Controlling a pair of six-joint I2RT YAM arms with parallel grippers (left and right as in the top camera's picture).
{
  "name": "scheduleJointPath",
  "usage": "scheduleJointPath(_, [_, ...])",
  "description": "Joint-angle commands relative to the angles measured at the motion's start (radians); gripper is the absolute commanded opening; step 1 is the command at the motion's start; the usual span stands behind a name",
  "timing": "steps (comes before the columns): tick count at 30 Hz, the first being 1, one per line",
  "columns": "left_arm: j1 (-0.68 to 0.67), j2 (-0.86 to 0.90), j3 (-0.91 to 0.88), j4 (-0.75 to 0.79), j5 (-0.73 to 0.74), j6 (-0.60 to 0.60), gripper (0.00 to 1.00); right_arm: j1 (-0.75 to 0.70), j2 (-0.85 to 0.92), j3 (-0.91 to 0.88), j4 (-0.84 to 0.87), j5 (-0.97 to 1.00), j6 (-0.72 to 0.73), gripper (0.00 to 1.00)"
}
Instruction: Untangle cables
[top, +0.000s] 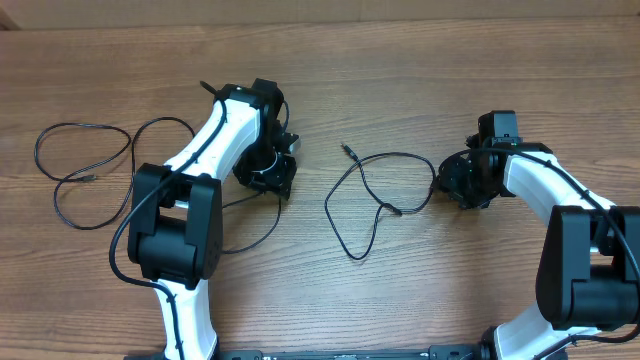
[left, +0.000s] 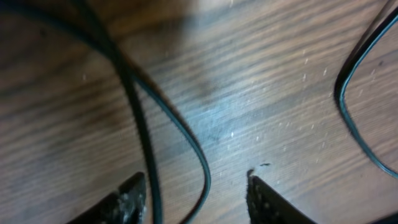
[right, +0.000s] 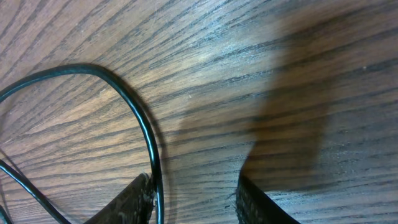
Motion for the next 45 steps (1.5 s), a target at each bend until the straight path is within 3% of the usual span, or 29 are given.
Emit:
scheduleJointPath(1, [-0.011,0.009,0.000,0.035,0.004,0.002,0.62,-0.003,0.006,0.020,0.003,0.011,0.004,0.42])
scheduleJointPath(6, [-0.017,0.009,0.000,0.104,-0.184,-0.124,0.68,-0.003,0.006,0.020,0.004,0.011,0.004,0.42])
scheduleJointPath(11, [-0.022,0.009,-0.003,0.163,-0.198,-0.282,0.43,-0.003,0.006,0.020,0.004,0.011,0.004,0.42])
scheduleJointPath(18, [-0.042,0.009,-0.069,0.247,-0.222,-0.478,0.43,-0.003,0.006,0.020,0.003,0.011,0.004,0.42])
scheduleJointPath(23, [-0.042,0.009,-0.127,0.315,-0.220,-0.580,0.33,-0.003,0.006,0.020,0.004,0.011,0.004,0.42])
scheduleJointPath(25, [-0.042,0.009,-0.153,0.345,-0.217,-0.610,0.24,-0.003,0.006,0.020,0.005,0.011,0.004,0.42])
scheduleJointPath(27, [-0.042,0.009,-0.181,0.381,-0.194,-0.609,0.04,-0.003,0.006,0.020,0.004,0.011,0.004,0.42])
scheduleJointPath(31, [-0.038,0.004,-0.180,0.422,-0.104,-0.477,0.04,-0.003,0.006,0.020,0.004,0.011,0.004,0.42])
scheduleJointPath(34, [-0.027,-0.014,-0.128,0.414,-0.031,-0.393,0.04,-0.003,0.006,0.020,0.004,0.011,0.004,0.53])
scheduleJointPath(41, [-0.020,-0.151,-0.001,0.409,0.026,-0.324,0.04,-0.003,0.006,0.020,0.005,0.011,0.004,0.56])
scheduleJointPath(45, [-0.020,-0.242,0.018,0.465,-0.013,-0.266,0.04,-0.003,0.006,0.020,0.004,0.011,0.004,0.73])
